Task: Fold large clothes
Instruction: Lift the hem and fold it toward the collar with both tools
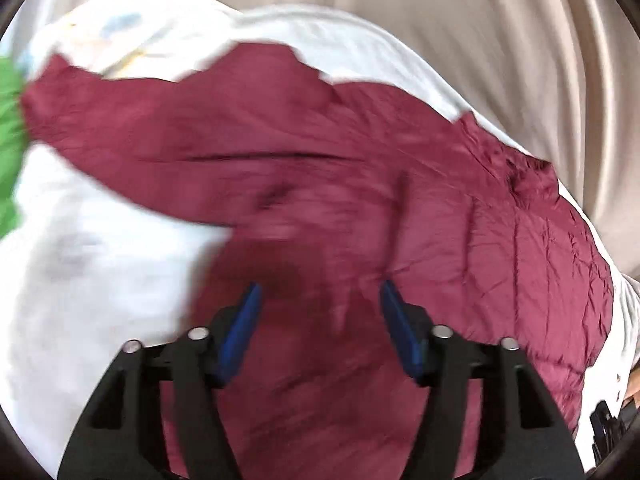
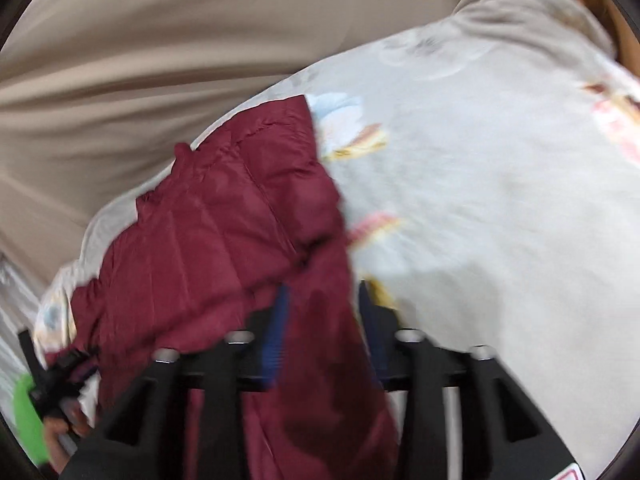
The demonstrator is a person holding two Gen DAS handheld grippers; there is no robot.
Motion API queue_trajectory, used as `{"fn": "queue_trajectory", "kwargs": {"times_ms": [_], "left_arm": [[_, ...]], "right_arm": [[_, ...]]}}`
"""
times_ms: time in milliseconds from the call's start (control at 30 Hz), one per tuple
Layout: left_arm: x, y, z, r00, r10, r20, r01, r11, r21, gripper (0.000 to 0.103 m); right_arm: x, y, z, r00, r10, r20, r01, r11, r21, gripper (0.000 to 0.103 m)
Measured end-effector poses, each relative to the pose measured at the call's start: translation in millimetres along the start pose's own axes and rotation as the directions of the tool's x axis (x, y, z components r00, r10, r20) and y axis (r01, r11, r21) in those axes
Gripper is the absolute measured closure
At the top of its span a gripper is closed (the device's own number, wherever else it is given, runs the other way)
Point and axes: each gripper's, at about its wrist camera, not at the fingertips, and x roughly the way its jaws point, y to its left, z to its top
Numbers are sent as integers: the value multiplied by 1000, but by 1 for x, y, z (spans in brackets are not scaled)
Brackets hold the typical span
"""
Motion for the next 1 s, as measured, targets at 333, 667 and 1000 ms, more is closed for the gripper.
{"fn": "queue_trajectory", "kwargs": {"times_ms": [333,667,1000], "left_arm": [[-34,122,-74,955,25,-296,-38,999,-37,27],[-120,92,-133,920,15,-391,65,980,189,97],[-206,62,-113,971,3,-240,19,996,90,40]], "right_arm": [[-37,-28,-101,971,-56,-232,35,995,-93,62],[-124,-35,-138,952,-93,-290,48,986,-158,96],[-200,-45,-114,967,-183,-176,160,977,-137,54]]}}
